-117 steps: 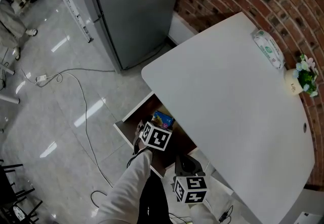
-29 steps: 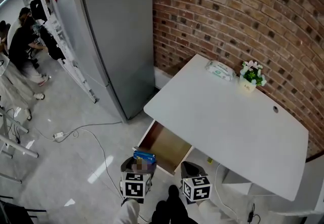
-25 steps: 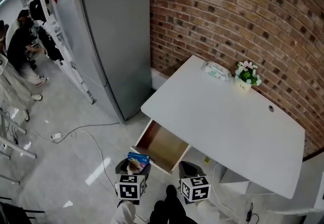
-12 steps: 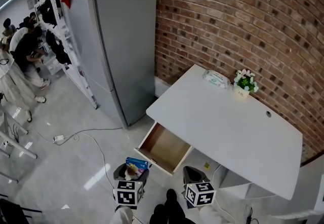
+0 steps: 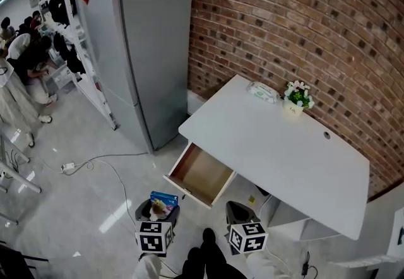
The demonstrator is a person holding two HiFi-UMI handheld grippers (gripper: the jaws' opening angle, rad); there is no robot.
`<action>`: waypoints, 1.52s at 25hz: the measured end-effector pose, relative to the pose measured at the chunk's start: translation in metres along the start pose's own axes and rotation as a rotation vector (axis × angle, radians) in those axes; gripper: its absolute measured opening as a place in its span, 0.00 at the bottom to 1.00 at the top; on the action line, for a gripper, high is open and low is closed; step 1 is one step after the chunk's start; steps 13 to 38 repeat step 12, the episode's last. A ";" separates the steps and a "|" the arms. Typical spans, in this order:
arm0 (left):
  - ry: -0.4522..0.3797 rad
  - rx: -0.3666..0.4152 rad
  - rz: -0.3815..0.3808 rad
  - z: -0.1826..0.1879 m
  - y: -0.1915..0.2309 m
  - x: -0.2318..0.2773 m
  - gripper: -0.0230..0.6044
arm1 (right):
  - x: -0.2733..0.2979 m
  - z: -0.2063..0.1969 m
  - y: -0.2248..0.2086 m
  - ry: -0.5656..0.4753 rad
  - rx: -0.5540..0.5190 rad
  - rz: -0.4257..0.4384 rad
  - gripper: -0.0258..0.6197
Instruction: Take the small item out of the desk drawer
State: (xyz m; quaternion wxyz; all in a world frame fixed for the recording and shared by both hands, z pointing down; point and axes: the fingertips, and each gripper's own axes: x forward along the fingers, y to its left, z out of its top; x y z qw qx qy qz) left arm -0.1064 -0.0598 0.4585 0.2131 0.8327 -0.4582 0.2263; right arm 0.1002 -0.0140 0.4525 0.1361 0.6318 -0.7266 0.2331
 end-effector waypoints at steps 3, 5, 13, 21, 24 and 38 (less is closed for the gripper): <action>-0.010 0.010 0.006 -0.003 0.001 -0.005 0.66 | -0.006 -0.005 0.006 -0.002 0.004 0.001 0.08; -0.014 0.011 0.006 -0.005 0.002 -0.008 0.66 | -0.009 -0.007 0.008 -0.002 0.002 -0.001 0.08; -0.034 0.025 0.017 0.002 0.008 -0.013 0.66 | -0.010 -0.004 0.014 -0.034 0.000 0.004 0.08; -0.034 0.025 0.017 0.002 0.008 -0.013 0.66 | -0.010 -0.004 0.014 -0.034 0.000 0.004 0.08; -0.034 0.025 0.017 0.002 0.008 -0.013 0.66 | -0.010 -0.004 0.014 -0.034 0.000 0.004 0.08; -0.034 0.025 0.017 0.002 0.008 -0.013 0.66 | -0.010 -0.004 0.014 -0.034 0.000 0.004 0.08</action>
